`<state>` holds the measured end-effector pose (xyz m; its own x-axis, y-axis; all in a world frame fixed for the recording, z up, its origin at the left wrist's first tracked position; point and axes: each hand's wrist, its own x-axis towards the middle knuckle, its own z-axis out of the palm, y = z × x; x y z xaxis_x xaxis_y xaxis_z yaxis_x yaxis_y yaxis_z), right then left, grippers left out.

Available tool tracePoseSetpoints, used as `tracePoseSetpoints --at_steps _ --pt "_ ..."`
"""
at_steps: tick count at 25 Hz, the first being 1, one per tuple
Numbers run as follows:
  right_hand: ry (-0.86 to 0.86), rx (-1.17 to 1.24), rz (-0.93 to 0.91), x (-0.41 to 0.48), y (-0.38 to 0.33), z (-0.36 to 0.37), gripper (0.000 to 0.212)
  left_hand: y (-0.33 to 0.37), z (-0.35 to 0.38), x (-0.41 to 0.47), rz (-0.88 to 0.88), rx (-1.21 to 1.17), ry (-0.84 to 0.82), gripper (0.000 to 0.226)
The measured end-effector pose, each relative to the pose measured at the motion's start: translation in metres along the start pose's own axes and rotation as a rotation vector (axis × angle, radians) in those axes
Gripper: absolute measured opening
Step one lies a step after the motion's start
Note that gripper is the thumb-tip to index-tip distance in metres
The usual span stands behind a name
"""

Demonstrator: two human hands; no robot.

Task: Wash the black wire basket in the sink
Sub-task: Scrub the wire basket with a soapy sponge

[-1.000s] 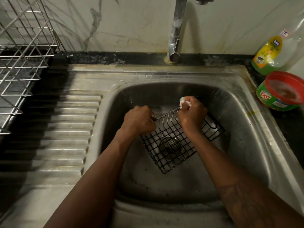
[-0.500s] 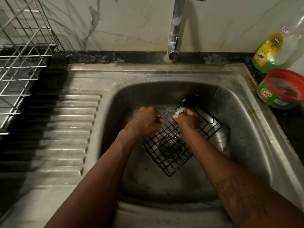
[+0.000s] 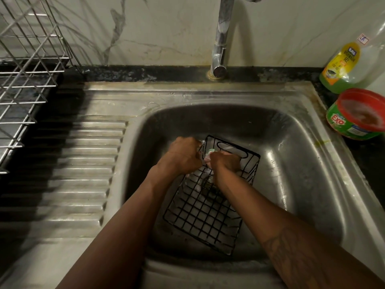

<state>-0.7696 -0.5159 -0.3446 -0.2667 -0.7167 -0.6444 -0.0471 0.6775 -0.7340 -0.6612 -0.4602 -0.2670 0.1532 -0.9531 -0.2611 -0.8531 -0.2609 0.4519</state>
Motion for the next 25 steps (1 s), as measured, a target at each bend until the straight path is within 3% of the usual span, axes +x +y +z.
tracePoseSetpoints --at_steps 5,9,12,14,18,22,25 --pt "-0.199 0.031 0.161 0.009 0.004 0.013 0.008 0.001 -0.005 -0.001 0.013 0.037 -0.054 0.023" --pt "-0.241 0.087 0.166 0.02 0.018 0.019 0.017 0.002 -0.003 -0.002 0.008 0.045 -0.067 0.014" --pt "-0.243 0.131 0.173 0.002 0.004 0.017 0.008 0.003 -0.004 -0.002 0.0 0.059 -0.066 0.013" --pt "-0.301 0.166 0.135 -0.014 -0.014 0.014 0.012 0.003 -0.005 -0.002 -0.015 0.066 -0.065 0.013" --pt "-0.188 0.238 0.016 -0.034 -0.028 0.001 0.005 0.003 -0.005 -0.001 -0.014 0.084 -0.082 0.016" --pt "-0.099 0.119 -0.017 -0.046 -0.026 0.002 0.012 0.002 -0.004 -0.001 -0.019 0.078 -0.083 0.01" --pt "-0.111 0.206 -0.214 -0.046 -0.035 0.0 0.018 0.0 -0.004 0.0 -0.043 0.073 -0.095 0.014"
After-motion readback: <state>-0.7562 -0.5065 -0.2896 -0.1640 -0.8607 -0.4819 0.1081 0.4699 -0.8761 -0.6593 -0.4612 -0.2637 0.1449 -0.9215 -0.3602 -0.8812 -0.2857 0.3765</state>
